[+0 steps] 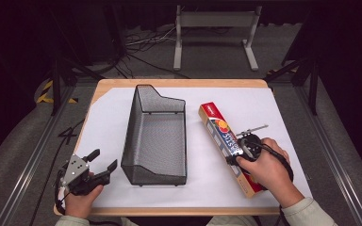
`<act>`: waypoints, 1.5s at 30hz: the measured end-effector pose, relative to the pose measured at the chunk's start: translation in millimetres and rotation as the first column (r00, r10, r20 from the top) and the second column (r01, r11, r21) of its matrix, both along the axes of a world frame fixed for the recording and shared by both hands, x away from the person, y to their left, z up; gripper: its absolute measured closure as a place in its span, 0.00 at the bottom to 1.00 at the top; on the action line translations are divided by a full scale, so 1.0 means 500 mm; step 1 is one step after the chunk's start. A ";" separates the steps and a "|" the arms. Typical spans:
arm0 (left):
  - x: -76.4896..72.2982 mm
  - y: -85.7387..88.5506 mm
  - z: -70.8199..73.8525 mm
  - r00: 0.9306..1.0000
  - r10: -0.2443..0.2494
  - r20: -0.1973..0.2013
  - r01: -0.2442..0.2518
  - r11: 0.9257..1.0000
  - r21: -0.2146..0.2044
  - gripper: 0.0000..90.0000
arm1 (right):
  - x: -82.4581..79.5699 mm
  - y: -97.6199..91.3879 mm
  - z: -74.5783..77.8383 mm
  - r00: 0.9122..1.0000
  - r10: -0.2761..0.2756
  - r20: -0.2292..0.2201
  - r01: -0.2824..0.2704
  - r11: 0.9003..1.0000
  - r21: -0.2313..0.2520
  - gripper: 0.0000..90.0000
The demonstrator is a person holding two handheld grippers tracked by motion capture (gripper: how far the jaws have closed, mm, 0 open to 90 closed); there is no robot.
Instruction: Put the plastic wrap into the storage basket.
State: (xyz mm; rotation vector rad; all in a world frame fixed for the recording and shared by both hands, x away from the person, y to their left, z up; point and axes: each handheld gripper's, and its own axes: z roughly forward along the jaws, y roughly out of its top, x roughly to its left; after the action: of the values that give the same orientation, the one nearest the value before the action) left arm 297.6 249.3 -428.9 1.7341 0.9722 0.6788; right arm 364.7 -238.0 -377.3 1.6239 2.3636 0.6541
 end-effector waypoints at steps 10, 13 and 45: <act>0.000 0.000 0.000 1.000 0.001 0.000 -0.001 1.000 -0.001 0.29 | -0.002 -0.002 0.053 0.999 -0.004 0.034 0.003 1.000 0.008 0.45; 0.000 0.000 0.000 1.000 0.001 -0.001 -0.001 1.000 -0.001 0.29 | -0.003 -0.002 0.067 0.999 -0.003 0.042 0.002 1.000 0.014 0.45; -0.002 0.001 0.000 1.000 -0.001 0.003 0.001 1.000 0.000 0.29 | -0.009 0.121 0.143 0.994 0.103 0.047 -0.104 0.994 0.034 0.45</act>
State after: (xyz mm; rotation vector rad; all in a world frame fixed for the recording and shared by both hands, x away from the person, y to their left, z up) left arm 296.8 249.8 -428.7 1.7328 0.9692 0.6813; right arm 360.3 -177.7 -305.8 1.4923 2.4304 0.7495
